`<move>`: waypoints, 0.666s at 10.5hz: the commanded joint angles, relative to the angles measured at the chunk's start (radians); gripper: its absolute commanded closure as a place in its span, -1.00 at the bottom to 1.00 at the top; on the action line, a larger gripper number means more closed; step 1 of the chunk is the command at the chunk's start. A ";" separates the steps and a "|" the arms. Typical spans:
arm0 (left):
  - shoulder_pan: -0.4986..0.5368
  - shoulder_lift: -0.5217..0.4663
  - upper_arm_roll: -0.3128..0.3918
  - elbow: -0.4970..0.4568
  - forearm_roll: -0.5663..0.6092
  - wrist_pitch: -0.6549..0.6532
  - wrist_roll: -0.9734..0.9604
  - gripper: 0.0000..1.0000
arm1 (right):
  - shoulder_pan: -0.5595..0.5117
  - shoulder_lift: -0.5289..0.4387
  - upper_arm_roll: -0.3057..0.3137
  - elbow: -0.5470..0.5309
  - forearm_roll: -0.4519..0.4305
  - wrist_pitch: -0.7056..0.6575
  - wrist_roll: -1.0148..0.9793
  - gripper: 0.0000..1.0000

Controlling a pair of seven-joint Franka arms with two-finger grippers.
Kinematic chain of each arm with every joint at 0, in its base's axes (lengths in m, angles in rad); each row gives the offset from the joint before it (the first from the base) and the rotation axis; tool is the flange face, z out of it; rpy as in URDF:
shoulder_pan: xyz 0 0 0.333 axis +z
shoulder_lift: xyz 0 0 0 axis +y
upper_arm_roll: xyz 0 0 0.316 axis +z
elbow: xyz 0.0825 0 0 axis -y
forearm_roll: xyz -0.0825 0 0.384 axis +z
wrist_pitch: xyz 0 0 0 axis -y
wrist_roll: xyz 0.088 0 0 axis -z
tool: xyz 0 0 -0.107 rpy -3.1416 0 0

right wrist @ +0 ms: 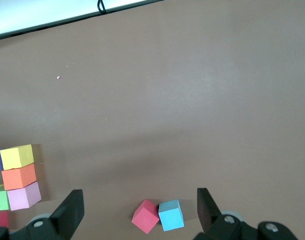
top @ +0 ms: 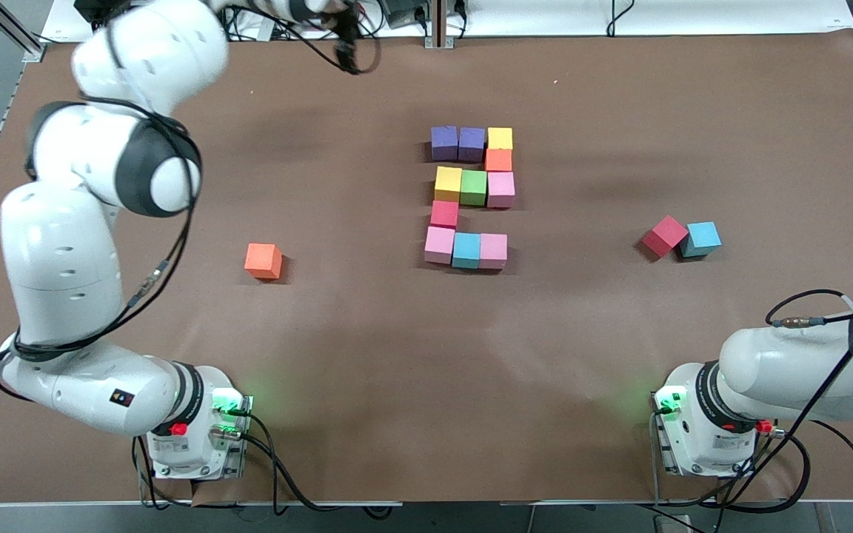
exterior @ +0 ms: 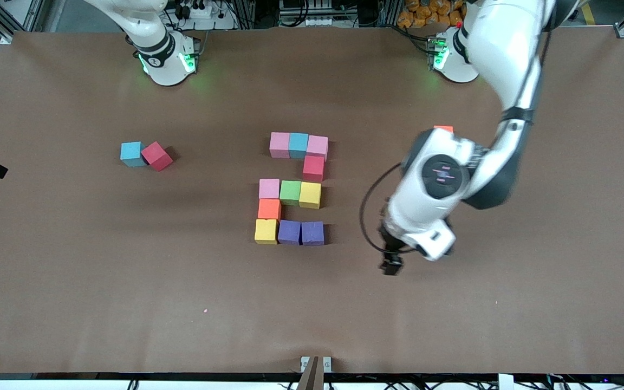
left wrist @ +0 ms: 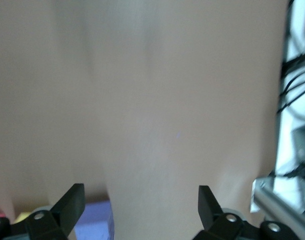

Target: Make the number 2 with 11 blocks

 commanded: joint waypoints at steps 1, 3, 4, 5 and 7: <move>0.084 -0.053 -0.002 -0.036 0.003 -0.057 0.229 -1.00 | -0.014 0.000 0.011 0.015 0.020 0.007 0.007 -1.00; 0.144 -0.053 -0.004 -0.036 0.075 -0.081 0.426 -1.00 | -0.015 0.000 0.011 0.015 0.020 0.004 0.005 -1.00; 0.156 -0.059 -0.004 -0.036 0.097 -0.095 0.514 -1.00 | -0.017 0.000 0.011 0.015 0.020 0.004 0.004 -1.00; 0.178 -0.067 -0.004 -0.036 0.104 -0.111 0.593 -1.00 | -0.017 0.000 0.011 0.013 0.020 0.004 0.003 -1.00; 0.199 -0.098 -0.002 -0.036 0.115 -0.190 0.743 -1.00 | -0.012 -0.010 0.015 0.015 0.005 -0.003 0.002 -1.00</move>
